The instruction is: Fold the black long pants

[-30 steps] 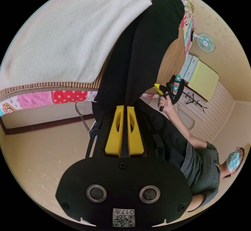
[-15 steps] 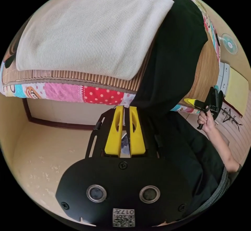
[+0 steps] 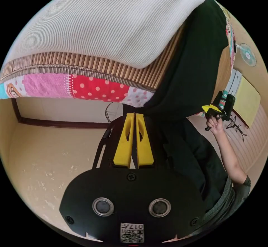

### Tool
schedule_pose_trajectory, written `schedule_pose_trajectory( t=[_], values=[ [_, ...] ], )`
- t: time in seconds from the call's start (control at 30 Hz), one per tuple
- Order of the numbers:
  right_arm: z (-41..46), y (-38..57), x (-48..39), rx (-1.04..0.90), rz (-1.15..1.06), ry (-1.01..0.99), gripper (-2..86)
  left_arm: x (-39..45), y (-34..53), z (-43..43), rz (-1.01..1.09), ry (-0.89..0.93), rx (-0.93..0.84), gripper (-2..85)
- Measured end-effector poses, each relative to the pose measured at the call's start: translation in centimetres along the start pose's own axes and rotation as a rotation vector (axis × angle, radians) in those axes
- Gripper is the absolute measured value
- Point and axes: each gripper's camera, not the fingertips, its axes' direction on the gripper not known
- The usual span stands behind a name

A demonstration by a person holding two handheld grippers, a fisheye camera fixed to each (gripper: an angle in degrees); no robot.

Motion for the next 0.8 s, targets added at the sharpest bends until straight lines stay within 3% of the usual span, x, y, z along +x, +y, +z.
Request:
schedule_pose_trajectory(
  t=[0.17, 0.33, 0.43, 0.5, 0.63, 0.8],
  values=[
    [-2.9, 7.1, 2.9, -0.058, 0.139, 0.129, 3.2, 1.3, 0.4, 4.7, -0.01, 0.116, -0.005, -0.6],
    [-3.3, 11.7, 4.8, -0.168, 0.279, 0.24, 4.1, 7.5, -1.6, 5.8, 0.19, 0.313, 0.127, -0.2],
    [-4.1, 12.5, 4.5, -0.205, 0.254, 0.229, 5.9, 10.7, -4.7, 5.7, 0.267, 0.437, 0.179, 1.0],
    [-6.1, 12.5, 4.4, -0.133, 0.258, 0.183, 7.0, 12.1, -6.8, 5.3, 0.279, 0.453, 0.22, 3.3],
    [-13.0, 11.4, 4.8, 0.2, 0.313, 0.047, 9.1, 13.6, -12.0, 5.0, 0.272, 0.492, 0.265, 13.2],
    [-16.6, 7.1, 6.3, 0.405, 0.339, -0.113, 12.2, 14.7, -15.9, 6.1, 0.28, 0.533, 0.293, 12.2]
  ],
)
